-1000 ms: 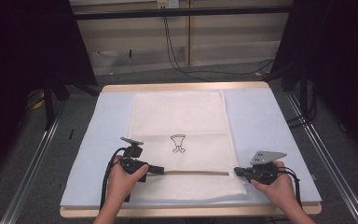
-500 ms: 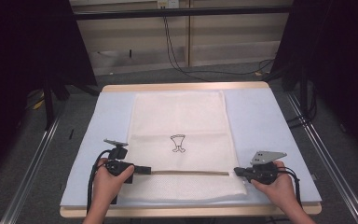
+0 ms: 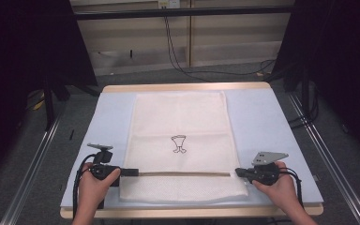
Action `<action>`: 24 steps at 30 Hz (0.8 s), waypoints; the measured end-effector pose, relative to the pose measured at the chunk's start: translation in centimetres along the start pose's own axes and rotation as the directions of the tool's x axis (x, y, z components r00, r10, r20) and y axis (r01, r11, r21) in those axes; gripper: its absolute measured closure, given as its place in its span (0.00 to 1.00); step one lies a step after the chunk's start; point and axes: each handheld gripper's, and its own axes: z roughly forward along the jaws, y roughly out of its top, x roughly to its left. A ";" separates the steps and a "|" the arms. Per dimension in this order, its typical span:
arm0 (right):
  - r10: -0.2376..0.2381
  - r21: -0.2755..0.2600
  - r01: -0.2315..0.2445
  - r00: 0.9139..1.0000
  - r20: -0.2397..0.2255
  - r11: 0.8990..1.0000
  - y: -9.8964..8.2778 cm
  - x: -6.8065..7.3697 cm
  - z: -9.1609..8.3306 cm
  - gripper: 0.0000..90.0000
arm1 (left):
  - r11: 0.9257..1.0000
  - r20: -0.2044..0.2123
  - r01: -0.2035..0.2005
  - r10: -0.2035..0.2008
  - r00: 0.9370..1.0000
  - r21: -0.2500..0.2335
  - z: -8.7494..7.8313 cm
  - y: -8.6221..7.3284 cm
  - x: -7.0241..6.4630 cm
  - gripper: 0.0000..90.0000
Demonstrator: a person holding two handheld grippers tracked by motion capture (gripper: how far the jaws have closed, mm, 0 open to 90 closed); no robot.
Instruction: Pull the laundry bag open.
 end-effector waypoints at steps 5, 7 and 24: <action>0.000 0.002 0.000 1.000 0.000 1.000 0.0 0.0 0.0 1.00 | 1.000 0.001 0.010 -0.010 1.000 0.007 -0.3 -0.1 0.4 0.97; 0.000 -0.001 0.000 1.000 -0.004 1.000 0.0 0.0 0.0 1.00 | 1.000 0.002 0.013 -0.013 1.000 -0.002 -0.6 -0.1 0.7 0.97; -0.001 -0.001 0.001 1.000 -0.008 1.000 0.0 -0.1 0.0 1.00 | 0.983 -0.083 0.117 -0.130 0.988 -0.143 -6.2 -1.6 5.3 1.00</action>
